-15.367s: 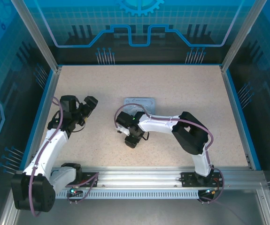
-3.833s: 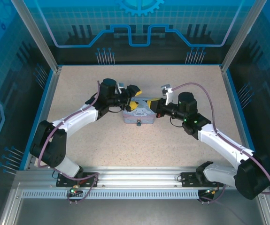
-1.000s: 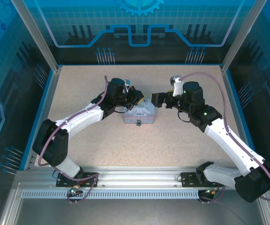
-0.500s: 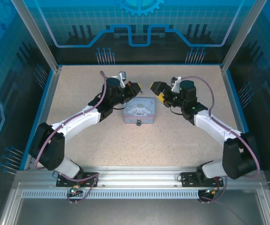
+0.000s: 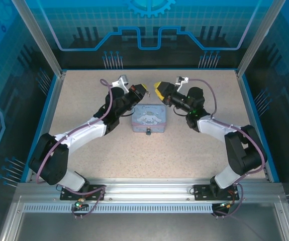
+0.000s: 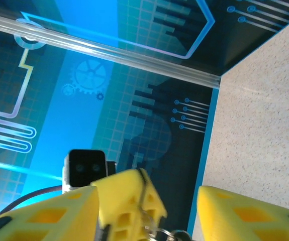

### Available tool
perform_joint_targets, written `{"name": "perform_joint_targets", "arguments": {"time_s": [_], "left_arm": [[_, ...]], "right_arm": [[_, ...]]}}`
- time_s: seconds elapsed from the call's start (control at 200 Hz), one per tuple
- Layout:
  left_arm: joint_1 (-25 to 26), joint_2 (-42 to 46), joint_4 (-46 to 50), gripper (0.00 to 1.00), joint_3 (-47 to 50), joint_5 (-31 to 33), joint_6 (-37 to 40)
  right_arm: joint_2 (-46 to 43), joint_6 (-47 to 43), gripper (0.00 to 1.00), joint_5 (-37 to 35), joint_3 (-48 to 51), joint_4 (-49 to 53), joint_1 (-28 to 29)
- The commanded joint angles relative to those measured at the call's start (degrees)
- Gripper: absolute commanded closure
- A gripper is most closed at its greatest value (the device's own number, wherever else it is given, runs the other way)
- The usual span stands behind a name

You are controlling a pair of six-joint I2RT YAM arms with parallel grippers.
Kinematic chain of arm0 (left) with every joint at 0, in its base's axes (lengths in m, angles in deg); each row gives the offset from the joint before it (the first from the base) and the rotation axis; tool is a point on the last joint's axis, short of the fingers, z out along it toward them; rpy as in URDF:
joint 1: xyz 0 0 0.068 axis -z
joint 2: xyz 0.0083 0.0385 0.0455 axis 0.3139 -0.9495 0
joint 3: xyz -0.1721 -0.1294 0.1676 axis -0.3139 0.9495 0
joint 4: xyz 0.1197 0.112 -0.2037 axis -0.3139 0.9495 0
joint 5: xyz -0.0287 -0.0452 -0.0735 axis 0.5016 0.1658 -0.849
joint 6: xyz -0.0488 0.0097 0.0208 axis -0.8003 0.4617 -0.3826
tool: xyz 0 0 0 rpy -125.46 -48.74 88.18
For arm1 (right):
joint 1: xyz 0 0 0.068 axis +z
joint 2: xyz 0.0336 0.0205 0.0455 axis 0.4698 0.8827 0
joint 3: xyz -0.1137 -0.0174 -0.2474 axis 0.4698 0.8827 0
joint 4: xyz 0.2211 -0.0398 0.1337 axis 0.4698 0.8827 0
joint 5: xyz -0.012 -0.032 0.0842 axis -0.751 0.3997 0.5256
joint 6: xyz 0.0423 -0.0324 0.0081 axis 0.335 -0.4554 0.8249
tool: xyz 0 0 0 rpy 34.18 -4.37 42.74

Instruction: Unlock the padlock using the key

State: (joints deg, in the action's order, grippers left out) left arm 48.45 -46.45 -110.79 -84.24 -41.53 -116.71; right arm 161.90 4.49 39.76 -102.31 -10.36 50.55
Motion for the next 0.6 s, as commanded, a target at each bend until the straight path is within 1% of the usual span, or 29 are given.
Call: {"name": "perform_joint_targets", "arguments": {"time_s": [0.0,0.175,0.3,0.55,0.595], "left_arm": [[-0.09,1.91,-4.62,1.0,0.89,2.44,-1.17],[-0.04,2.08,-5.31,1.0,0.91,2.5,-1.59],[0.08,2.32,-5.76,1.0,1.18,2.5,-1.72],[0.19,1.69,-6.9,1.0,1.21,2.59,-2.09],[0.26,1.57,-7.07,1.0,1.15,2.69,-2.15]], "right_arm": [[1.93,1.8,0.52,2.23,-2.05,-7.11,1.46],[3.59,2.66,0.55,3.09,-3.25,-8.83,1.95],[4.55,3.53,0.6,3.56,-4.03,-10.32,2.17],[5.97,4.26,0.63,4.35,-5.59,-11.22,3.18],[6.17,4.35,0.65,4.45,-5.76,-11.22,3.39]]}}
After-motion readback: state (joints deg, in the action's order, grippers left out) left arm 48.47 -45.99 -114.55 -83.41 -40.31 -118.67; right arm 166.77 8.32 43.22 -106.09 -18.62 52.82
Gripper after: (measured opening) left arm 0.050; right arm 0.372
